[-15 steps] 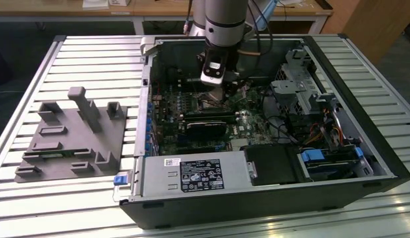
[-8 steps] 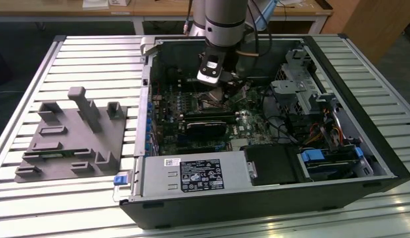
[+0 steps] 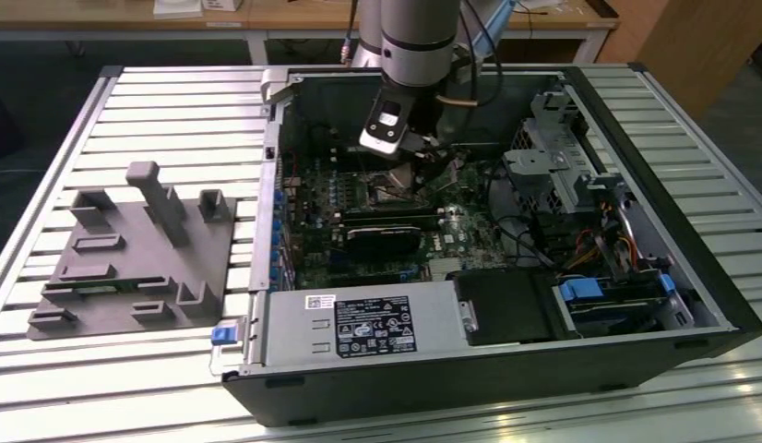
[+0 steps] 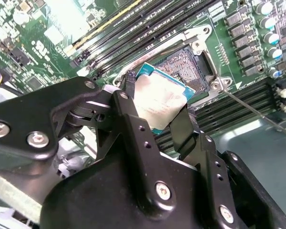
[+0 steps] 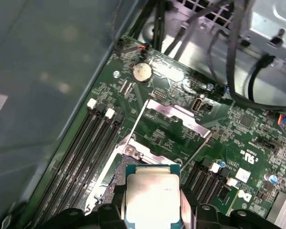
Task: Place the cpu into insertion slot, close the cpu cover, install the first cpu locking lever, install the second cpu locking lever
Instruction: 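Place the cpu into insertion slot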
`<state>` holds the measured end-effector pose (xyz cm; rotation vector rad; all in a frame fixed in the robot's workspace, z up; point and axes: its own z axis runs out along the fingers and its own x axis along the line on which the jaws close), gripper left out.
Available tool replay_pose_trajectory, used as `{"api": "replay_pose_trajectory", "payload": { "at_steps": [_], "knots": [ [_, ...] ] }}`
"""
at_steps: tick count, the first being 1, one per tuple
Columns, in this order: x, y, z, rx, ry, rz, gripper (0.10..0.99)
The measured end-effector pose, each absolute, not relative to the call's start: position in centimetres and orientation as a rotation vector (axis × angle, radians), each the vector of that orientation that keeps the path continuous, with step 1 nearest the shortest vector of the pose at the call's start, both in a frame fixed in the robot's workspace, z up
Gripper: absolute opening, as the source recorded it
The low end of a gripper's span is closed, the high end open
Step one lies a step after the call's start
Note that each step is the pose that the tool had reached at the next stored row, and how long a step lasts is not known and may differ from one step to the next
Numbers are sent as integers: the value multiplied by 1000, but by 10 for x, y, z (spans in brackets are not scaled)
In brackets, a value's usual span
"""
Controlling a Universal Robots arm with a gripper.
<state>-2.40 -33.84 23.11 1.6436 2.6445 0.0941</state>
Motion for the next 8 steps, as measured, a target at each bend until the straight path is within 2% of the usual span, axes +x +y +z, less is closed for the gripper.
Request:
{"api": "replay_pose_trajectory", "payload": {
  "at_steps": [8],
  "knots": [
    [-24,-338,231,1756,2567,90,541]
  ]
}}
